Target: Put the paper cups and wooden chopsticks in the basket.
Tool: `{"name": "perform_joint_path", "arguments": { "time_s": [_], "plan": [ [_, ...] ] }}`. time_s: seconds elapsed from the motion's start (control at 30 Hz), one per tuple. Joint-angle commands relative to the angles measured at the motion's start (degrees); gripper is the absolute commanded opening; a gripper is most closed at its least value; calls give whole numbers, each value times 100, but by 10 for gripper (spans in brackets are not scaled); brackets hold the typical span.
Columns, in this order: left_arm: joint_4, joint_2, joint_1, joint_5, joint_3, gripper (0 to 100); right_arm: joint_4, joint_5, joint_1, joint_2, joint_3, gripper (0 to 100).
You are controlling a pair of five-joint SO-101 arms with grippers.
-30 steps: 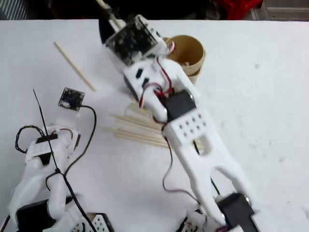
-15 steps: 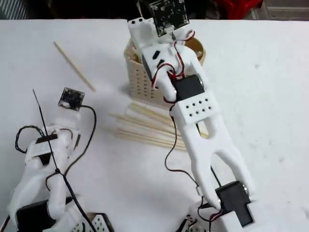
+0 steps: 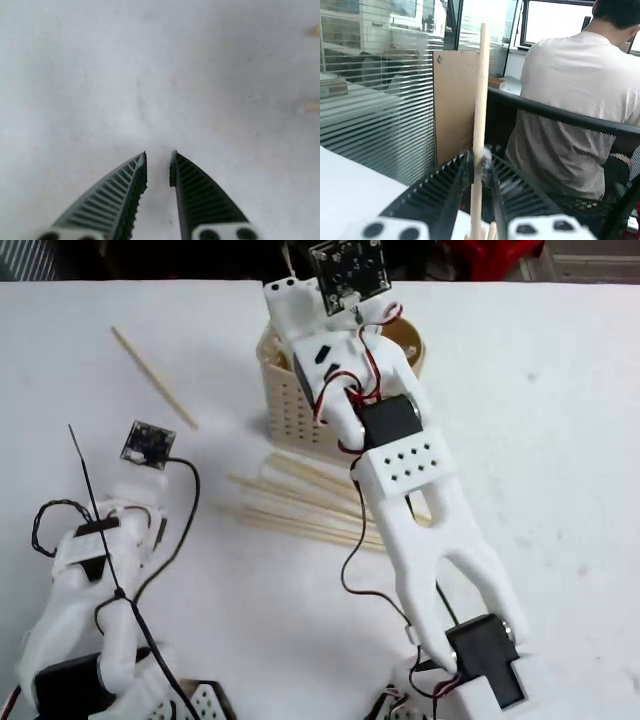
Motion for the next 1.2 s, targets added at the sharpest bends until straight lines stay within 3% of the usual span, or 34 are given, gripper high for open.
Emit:
{"name": "perform_joint_path", "arguments": {
  "time_s": [0.0,0.13,0.23,0.43,0.53,0.63,0.77,0.93,1.03,1.17],
  "plan": [
    [-97,-180,75,-35,0,98,207,-62,40,-92,-299,123],
    [-97,-180,75,-35,0,98,400,-62,31,-154,-299,85],
    [-97,-180,75,-35,0,98,1103,-62,22,-426,-299,36],
    [-97,-180,75,-35,0,98,4655,-79,-22,-1473,-299,33],
    [-97,-180,75,-35,0,98,6185,9,-541,-1815,-290,31],
    [-97,-180,75,-35,0,98,7037,923,-1244,-1833,-132,32],
    [-97,-180,75,-35,0,98,6844,1530,-1587,-1833,941,33],
    [-97,-180,75,-35,0,98,5420,2409,-1604,-1701,3033,115],
    [-97,-180,75,-35,0,98,4347,2488,-1604,-1411,3974,156],
    [-97,-180,75,-35,0,98,3442,2514,-1613,-945,4466,137]
  ]
}}
